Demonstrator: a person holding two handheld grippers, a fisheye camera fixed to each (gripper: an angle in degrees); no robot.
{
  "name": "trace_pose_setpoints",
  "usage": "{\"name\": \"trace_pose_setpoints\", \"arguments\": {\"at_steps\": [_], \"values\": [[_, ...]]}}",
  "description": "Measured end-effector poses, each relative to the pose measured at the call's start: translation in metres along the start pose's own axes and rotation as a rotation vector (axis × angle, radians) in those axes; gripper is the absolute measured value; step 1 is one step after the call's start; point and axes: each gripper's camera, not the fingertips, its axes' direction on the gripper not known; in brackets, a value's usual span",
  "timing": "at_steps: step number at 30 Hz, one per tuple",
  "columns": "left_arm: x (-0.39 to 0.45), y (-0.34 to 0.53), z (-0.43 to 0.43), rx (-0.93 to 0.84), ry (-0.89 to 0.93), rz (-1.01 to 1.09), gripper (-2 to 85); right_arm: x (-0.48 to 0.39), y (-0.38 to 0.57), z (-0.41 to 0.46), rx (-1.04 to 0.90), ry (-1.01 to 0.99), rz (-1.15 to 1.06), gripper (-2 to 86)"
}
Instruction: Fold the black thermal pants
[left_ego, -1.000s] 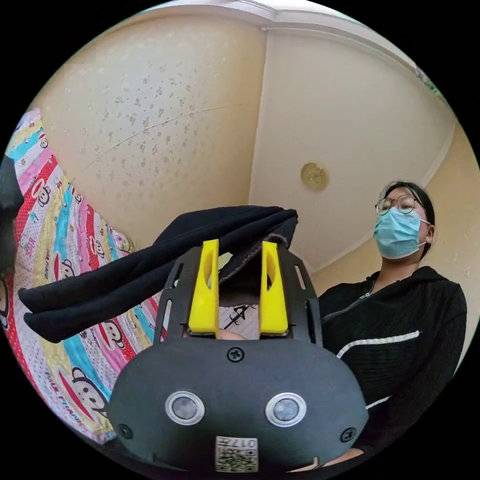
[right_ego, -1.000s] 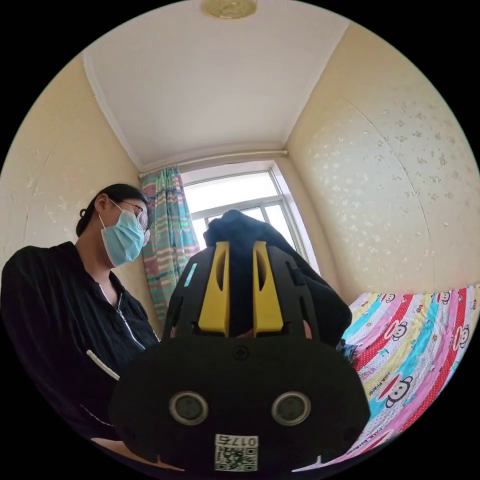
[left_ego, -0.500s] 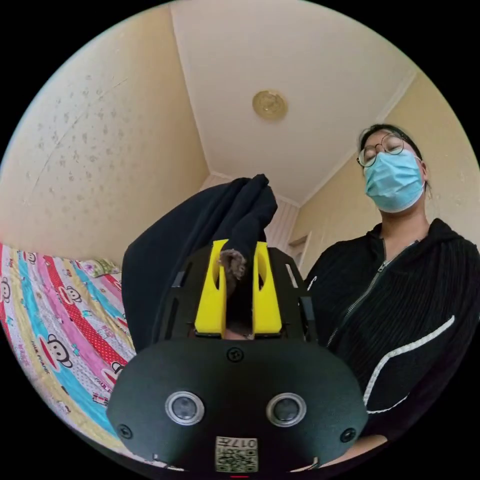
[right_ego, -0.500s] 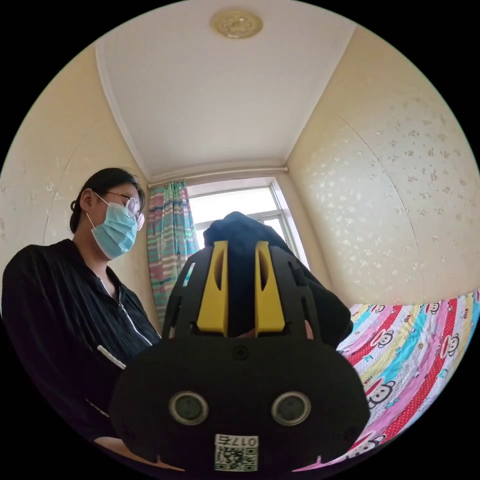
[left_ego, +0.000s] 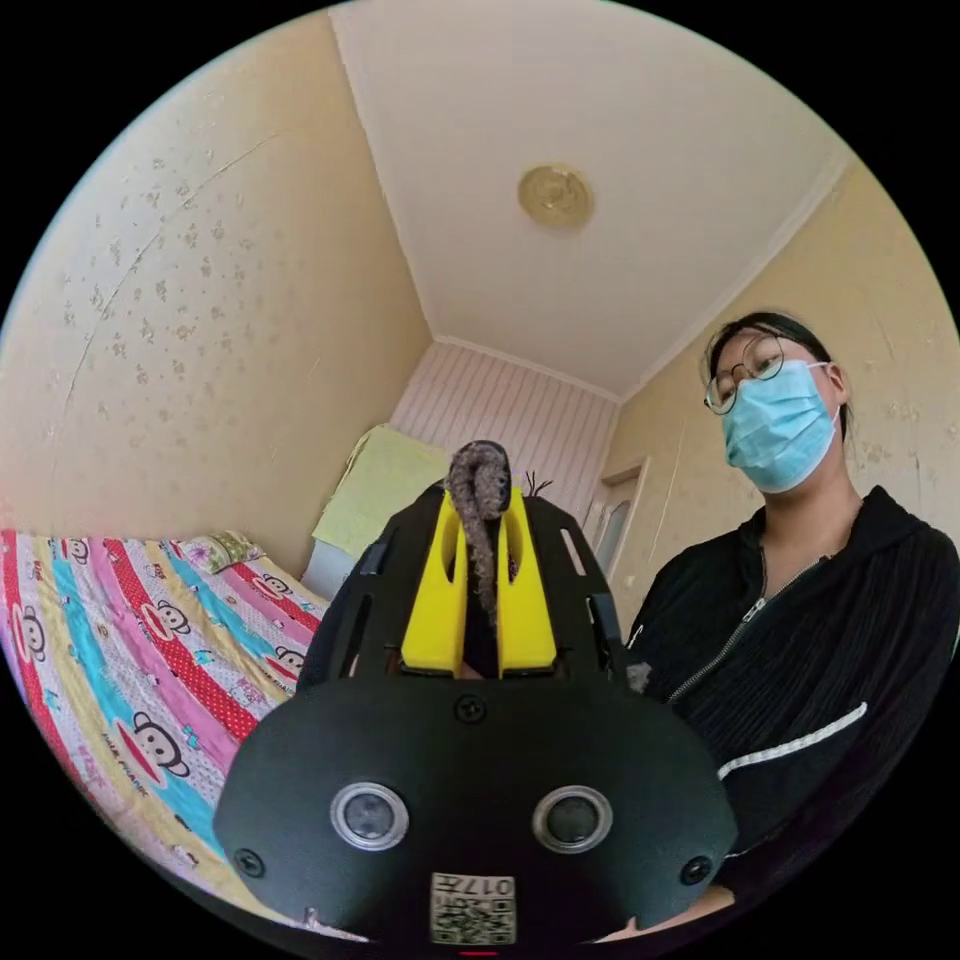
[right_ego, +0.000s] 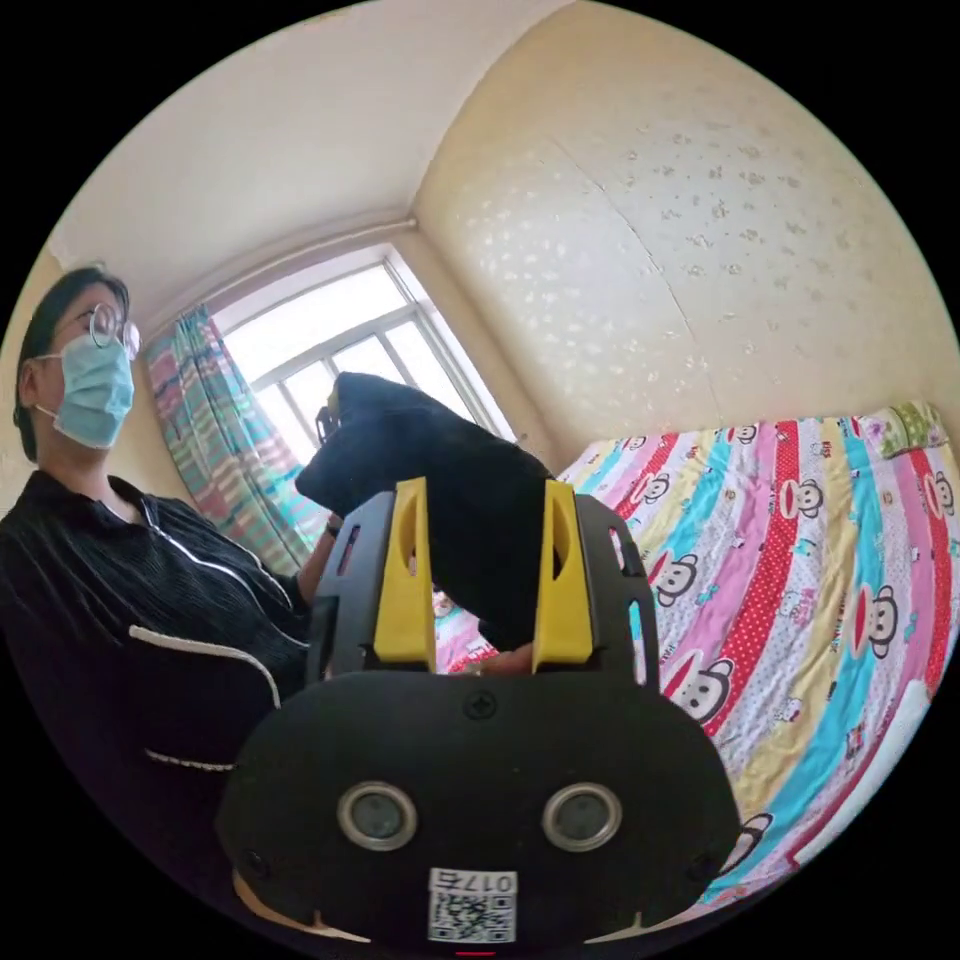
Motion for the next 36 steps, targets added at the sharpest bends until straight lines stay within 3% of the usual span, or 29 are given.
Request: {"name": "trace_pose_setpoints", "arguments": {"at_steps": [2,5,7,10,12,16,20,28,32,35,36], "values": [[-0.004,0.012,0.018,-0.075,0.007,0.015,4.6,-0.028,-0.002,0.025,-0.158,0.182,-0.129,13.7],[-0.025,0.044,0.027,-0.094,-0.017,-0.051,4.6,-0.037,-0.011,0.038,-0.313,0.212,-0.154,9.0],[-0.042,0.07,0.019,-0.072,-0.059,-0.106,4.6,-0.042,-0.013,0.015,-0.187,0.106,-0.176,2.8],[-0.046,0.093,0.016,-0.134,-0.118,-0.089,4.6,-0.052,-0.01,-0.037,0.123,-0.222,-0.304,2.7],[-0.04,0.101,0.027,-0.225,-0.146,-0.036,4.6,-0.07,-0.01,-0.04,0.191,-0.213,-0.389,4.7],[-0.024,0.124,0.082,-0.474,-0.143,0.082,4.6,-0.112,-0.026,0.023,0.036,-0.161,-0.578,13.0],[-0.017,0.145,0.118,-0.584,-0.097,0.134,4.6,-0.131,-0.014,0.105,-0.23,-0.377,-0.805,13.4],[-0.012,0.17,0.121,-0.638,-0.003,0.146,5.0,-0.151,0.03,0.178,-0.372,-0.512,-0.746,9.6],[-0.013,0.173,0.115,-0.674,-0.054,0.12,6.1,-0.168,0.038,0.19,-0.39,-0.404,-0.752,6.9],[-0.033,0.17,0.084,-0.597,-0.054,-0.028,6.9,-0.164,0.041,0.189,-0.282,-0.376,-0.668,5.9],[-0.041,0.168,0.059,-0.499,-0.025,-0.078,7.0,-0.162,0.042,0.188,-0.262,-0.374,-0.637,5.8]]}}
